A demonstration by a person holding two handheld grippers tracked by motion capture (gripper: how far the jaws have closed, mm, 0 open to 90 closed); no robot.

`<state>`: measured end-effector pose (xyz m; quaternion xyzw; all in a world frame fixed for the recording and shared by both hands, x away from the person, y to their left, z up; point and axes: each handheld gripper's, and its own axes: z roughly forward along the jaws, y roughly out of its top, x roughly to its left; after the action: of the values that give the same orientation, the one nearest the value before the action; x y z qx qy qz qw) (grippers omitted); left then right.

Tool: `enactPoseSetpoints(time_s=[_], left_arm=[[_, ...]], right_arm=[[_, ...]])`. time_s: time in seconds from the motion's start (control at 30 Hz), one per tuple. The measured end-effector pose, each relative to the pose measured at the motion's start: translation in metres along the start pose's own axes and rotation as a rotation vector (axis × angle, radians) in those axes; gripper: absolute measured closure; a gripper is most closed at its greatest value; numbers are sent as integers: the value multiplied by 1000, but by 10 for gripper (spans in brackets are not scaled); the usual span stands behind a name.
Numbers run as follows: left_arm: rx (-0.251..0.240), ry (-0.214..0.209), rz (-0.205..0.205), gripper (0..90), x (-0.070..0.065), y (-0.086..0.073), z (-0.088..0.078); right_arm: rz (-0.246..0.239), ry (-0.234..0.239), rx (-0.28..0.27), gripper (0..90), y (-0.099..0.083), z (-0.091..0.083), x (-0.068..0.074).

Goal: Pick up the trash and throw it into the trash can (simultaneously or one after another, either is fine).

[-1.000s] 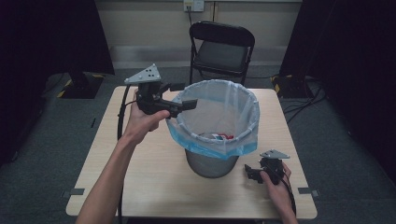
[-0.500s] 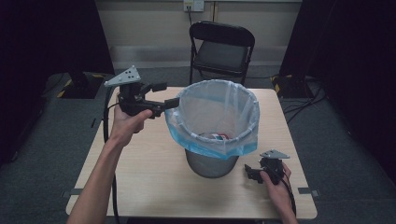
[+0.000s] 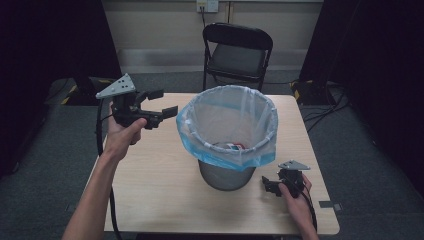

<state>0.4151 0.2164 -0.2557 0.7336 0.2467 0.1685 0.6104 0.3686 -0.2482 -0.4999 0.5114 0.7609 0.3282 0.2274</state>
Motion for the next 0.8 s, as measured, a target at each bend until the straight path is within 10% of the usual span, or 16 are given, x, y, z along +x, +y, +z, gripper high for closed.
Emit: enactPoseSetpoints(time_s=[0.63,0.8], left_arm=[[20,96,-8,155,13,-30,-32],[95,142,1,177,15,-43,-35]], right_arm=[[0,0,0,111,0,0,0],[0,0,0,111,0,0,0]])
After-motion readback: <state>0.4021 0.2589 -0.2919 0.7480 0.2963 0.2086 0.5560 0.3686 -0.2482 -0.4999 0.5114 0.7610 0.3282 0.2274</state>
